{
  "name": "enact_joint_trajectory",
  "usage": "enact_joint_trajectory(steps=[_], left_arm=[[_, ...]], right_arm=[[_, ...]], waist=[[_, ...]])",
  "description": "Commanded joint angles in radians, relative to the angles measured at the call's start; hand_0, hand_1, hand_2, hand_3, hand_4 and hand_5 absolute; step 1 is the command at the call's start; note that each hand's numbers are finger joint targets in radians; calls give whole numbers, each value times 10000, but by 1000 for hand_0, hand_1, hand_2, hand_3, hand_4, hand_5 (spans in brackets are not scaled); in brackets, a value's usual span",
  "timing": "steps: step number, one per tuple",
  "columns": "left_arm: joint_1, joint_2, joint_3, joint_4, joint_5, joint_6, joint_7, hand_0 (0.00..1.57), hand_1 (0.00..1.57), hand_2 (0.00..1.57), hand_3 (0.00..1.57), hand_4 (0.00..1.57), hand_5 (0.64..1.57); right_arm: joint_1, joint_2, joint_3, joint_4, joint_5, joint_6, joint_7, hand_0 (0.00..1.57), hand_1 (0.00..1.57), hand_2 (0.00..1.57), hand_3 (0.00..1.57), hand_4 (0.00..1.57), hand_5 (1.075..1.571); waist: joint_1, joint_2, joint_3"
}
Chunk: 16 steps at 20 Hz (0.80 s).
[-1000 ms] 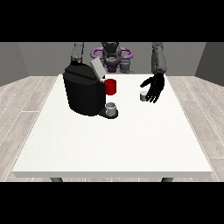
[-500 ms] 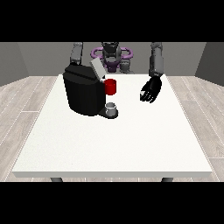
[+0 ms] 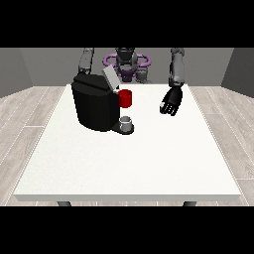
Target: Insert the coffee pod into the coffee machine and close the lid
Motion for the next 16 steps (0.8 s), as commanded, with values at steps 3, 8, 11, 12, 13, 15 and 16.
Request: enact_joint_trajectory(steps=[3, 8, 11, 12, 13, 15, 16], left_arm=[[-570, 235, 456, 976, -216, 243, -680, 1036, 1036, 1121, 1006, 395, 1571], [-502, -183, 892, 593, 520, -152, -1288, 1369, 1369, 1368, 1298, 482, 1571], [-724, -537, 784, 225, 689, -773, -1576, 1451, 1451, 1437, 1359, 521, 1571], [-876, -336, 999, 430, 822, -1218, -1319, 1449, 1449, 1434, 1357, 517, 1571], [-1331, -731, 932, 394, 578, -905, -762, 1447, 1447, 1431, 1354, 530, 1571], [-1288, -721, 896, 334, 672, -1651, -681, 1413, 1413, 1400, 1314, 515, 1571], [-1390, -523, 876, 286, 558, -1648, -751, 1403, 1403, 1395, 1319, 502, 1571]], right_arm=[[90, 58, 314, -181, 531, -298, 14, 0, 0, 0, 0, 0, 1571], [814, -73, 161, 238, 501, -327, -245, 0, 0, 0, 0, 0, 1571], [264, 18, -147, 874, 665, -826, -6, 0, 0, 0, 0, 0, 1571], [335, -247, -169, 603, 358, -211, 365, 0, 0, 0, 0, 0, 1571], [-332, -189, -339, 1046, 390, -401, -209, 0, 0, 0, 0, 0, 1571], [215, -7, -94, 1053, 526, -457, -134, 0, 0, 0, 0, 0, 1571], [294, -201, -270, 962, 209, -92, -287, 0, 0, 0, 0, 0, 1571]], waist=[[-340, 291, -13], [-32, -455, -9], [581, -710, -7], [308, -1054, -7], [320, -407, -5], [350, -1129, -5], [188, -1173, -5]])
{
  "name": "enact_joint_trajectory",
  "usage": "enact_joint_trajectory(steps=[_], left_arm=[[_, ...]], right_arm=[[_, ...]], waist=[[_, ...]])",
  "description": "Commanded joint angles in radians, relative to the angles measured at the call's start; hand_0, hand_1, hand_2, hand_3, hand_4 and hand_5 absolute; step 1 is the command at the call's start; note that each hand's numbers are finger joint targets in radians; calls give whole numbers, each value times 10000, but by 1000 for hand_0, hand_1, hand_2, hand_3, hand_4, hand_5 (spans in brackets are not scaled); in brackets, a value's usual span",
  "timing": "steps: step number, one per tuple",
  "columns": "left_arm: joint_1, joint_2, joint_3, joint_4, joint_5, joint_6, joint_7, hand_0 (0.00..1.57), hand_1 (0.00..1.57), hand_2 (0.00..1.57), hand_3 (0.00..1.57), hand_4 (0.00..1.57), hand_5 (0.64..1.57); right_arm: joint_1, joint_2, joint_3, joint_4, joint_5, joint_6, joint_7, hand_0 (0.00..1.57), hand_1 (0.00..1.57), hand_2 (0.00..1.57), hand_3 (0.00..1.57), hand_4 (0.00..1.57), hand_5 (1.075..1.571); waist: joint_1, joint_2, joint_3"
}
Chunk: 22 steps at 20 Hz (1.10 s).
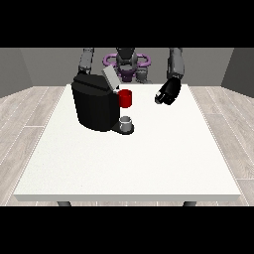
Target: Insert the coffee pod into the coffee machine and close the lid
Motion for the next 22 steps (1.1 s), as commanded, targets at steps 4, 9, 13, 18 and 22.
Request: enact_joint_trajectory(steps=[4, 9, 13, 18, 22], left_arm=[[-617, -459, -304, -813, 122, -1925, 644, 1418, 1418, 1400, 1334, 534, 1571], [-1372, -298, 255, -649, 221, -1901, 890, 1403, 1403, 1396, 1341, 598, 1571], [-1981, -418, 192, -978, -3, -1951, 1190, 1331, 1331, 1351, 1323, 592, 1571], [-2484, -721, 784, -866, 542, -2572, 2041, 956, 956, 1160, 1358, 517, 1571], [-3633, -126, 1455, -571, 892, -3004, 2378, 1195, 1195, 1240, 1260, 489, 1571]], right_arm=[[227, -231, -601, 1040, -333, 112, -244, 0, 0, 0, 0, 0, 1571], [-193, -296, -483, 182, -615, 620, -157, 0, 0, 0, 0, 0, 1571], [-134, 4, -359, 511, -290, 97, -929, 0, 0, 0, 0, 0, 1571], [85, -54, -385, 119, -479, 304, -292, 0, 0, 0, 0, 0, 1571], [-614, -407, -528, -151, -426, 364, 122, 0, 0, 0, 0, 0, 1571]], waist=[[585, -1231, 6], [-155, -806, 1], [-175, -392, 3], [-535, -983, 2], [-969, -345, 1]])
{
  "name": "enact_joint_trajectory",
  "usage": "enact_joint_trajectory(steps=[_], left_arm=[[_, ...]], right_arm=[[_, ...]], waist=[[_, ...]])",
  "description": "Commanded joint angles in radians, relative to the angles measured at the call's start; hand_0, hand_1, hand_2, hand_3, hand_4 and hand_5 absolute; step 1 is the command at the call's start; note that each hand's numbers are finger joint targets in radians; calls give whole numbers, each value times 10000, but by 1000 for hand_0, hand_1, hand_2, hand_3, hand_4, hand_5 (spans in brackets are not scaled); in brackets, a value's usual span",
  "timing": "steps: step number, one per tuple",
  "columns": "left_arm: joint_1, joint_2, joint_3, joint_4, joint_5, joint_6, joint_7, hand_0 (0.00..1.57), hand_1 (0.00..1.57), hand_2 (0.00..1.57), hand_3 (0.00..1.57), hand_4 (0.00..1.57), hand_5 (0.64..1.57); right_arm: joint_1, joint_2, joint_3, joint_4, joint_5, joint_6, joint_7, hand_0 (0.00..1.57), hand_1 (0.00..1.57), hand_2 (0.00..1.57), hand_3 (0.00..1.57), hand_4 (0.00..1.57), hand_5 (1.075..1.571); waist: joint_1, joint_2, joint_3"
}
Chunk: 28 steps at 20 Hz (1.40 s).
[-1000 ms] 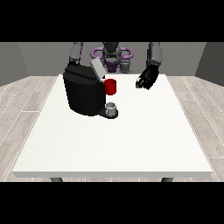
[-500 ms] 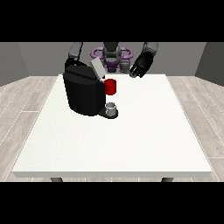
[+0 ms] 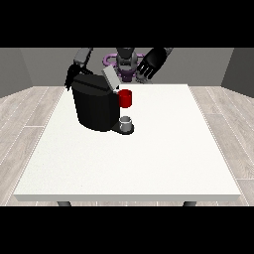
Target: Insert the coffee pod into the coffee machine and close the lid
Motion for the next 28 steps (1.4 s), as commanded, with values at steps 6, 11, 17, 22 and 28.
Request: enact_joint_trajectory(steps=[6, 11, 17, 22, 28], left_arm=[[-1850, 103, 415, 233, -8, -211, 1202, 1203, 1203, 1267, 1262, 487, 1571], [-2484, 502, 561, 277, -111, -32, 1052, 1239, 1239, 1290, 1248, 479, 1571], [-2153, 850, 552, 630, -189, -61, 222, 1207, 1207, 1280, 1238, 475, 1571], [-2015, 685, 526, 712, -253, 148, 99, 1195, 1195, 1260, 1229, 464, 1571], [-2059, 529, 493, 1008, -349, 160, 177, 1211, 1211, 1252, 1220, 432, 1571]], right_arm=[[-1015, -60, -236, -135, -133, -71, 167, 0, 0, 0, 0, 186, 1571], [-1413, -212, -321, -1, -53, -101, -148, 0, 0, 0, 0, 60, 1571], [-1591, -178, -293, -323, 47, -310, 488, 0, 0, 0, 0, 0, 1571], [-1583, -189, -502, -368, -235, -219, 54, 0, 0, 0, 0, 153, 1571], [-1514, 58, -116, -462, 71, -378, 337, 0, 0, 0, 0, 169, 1571]], waist=[[-652, 869, 4], [-748, 1777, 4], [-760, 1981, -2], [-790, 2128, 1], [-895, 2103, -1]])
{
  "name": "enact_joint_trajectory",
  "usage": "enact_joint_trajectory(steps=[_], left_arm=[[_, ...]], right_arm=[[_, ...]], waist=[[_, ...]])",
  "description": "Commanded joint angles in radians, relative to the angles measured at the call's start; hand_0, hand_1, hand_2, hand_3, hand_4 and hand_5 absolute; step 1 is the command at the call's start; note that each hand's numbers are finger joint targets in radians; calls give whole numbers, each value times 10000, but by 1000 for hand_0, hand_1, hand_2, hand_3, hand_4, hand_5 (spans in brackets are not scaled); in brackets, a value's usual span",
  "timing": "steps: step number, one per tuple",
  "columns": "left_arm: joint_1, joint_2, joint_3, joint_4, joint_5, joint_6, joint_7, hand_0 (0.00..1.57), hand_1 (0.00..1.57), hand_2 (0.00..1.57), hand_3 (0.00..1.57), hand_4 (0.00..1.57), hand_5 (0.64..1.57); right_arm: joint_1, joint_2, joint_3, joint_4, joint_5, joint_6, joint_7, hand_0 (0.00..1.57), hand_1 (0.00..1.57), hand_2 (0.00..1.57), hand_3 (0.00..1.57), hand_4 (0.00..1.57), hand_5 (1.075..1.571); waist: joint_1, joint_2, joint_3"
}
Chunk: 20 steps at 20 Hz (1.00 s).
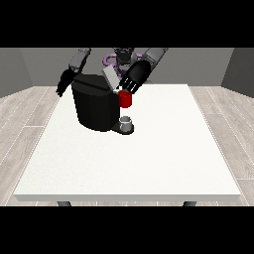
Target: Insert the coffee pod into the coffee machine and close the lid
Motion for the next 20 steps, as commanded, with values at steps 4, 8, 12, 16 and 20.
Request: enact_joint_trajectory(steps=[4, 8, 12, 16, 20], left_arm=[[118, 212, 6, 208, -164, 293, -513, 1192, 1192, 1248, 1202, 420, 1571], [-213, -447, -87, 20, -42, -37, 39, 1167, 1167, 1238, 1188, 412, 1571], [-850, 191, 179, 380, -174, 118, 165, 1231, 1231, 1267, 1211, 389, 1571], [-724, 454, 194, 230, -121, 19, -477, 1212, 1212, 1245, 1199, 352, 1571], [-299, -7, 51, 369, -422, 895, -274, 1189, 1189, 1207, 1172, 362, 1571]], right_arm=[[-134, 48, 92, -218, 119, -140, 222, 0, 0, 0, 0, 0, 1571], [62, 249, -187, 508, -55, -340, -462, 0, 0, 0, 0, 0, 1571], [-333, 264, 405, -22, 354, -215, 164, 0, 0, 0, 0, 0, 1571], [-448, -112, -155, 199, 132, -258, -237, 0, 0, 0, 0, 0, 1571], [-454, -177, 101, -265, 86, 111, 671, 0, 0, 0, 0, 0, 1571]], waist=[[-38, 299, -3], [213, 58, 4], [-323, 376, 0], [-4, 566, 2], [-449, 162, -3]])
